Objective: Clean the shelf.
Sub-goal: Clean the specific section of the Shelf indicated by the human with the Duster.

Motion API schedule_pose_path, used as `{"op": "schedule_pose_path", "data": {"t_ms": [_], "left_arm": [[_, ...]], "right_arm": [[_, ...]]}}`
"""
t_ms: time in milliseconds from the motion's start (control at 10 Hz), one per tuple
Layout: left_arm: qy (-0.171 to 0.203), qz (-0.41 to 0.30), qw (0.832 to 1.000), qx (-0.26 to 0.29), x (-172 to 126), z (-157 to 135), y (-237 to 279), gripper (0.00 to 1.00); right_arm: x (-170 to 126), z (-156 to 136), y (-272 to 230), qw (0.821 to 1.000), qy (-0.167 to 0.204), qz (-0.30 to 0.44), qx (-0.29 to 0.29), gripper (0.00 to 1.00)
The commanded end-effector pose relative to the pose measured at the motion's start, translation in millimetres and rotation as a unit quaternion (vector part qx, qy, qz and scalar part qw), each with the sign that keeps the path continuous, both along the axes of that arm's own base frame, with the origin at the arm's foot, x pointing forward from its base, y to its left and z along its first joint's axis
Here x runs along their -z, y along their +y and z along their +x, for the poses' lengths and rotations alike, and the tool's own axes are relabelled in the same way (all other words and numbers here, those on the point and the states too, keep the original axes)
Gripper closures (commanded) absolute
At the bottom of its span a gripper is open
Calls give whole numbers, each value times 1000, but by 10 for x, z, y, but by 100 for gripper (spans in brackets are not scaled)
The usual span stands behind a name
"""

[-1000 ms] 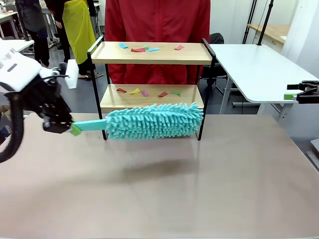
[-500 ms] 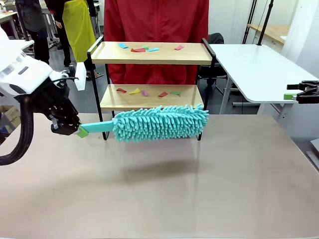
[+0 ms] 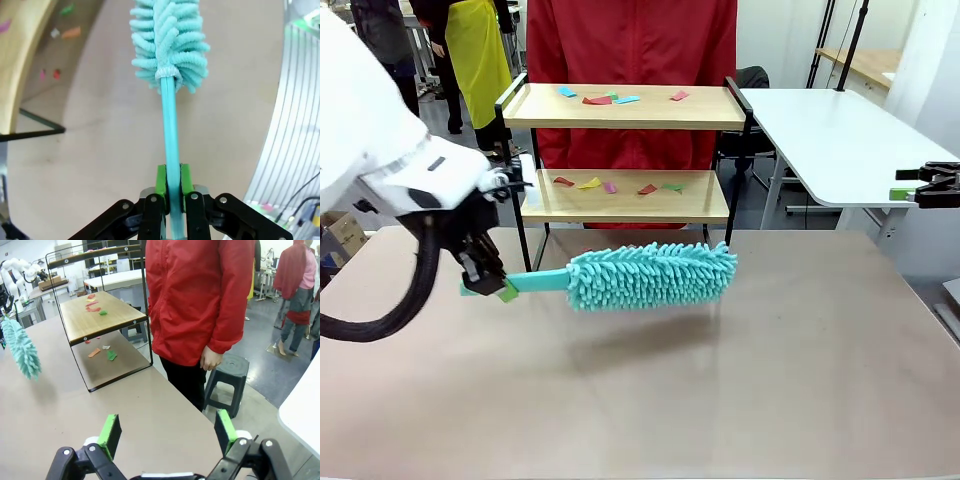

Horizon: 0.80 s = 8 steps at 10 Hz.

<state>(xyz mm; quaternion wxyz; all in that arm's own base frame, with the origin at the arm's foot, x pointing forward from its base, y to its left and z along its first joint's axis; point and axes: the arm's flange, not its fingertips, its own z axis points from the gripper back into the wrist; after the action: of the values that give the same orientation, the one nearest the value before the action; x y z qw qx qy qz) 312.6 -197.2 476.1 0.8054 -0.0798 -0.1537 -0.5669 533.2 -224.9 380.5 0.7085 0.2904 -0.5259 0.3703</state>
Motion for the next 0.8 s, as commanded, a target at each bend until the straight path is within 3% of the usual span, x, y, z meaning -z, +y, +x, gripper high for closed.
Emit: {"op": "schedule_pose_path", "data": {"t_ms": [0,200,700], "left_arm": [[2,29,998,-63,-52,-48,-216,87],[24,33,991,-131,35,-74,-537,87],[41,-28,975,-217,229,3,-1161,87]], "right_arm": [[-21,-9,24,1000,-2,1,-1,0],[-21,-9,24,1000,-2,1,-1,0],[-21,-9,24,1000,-2,1,-1,0]]}}
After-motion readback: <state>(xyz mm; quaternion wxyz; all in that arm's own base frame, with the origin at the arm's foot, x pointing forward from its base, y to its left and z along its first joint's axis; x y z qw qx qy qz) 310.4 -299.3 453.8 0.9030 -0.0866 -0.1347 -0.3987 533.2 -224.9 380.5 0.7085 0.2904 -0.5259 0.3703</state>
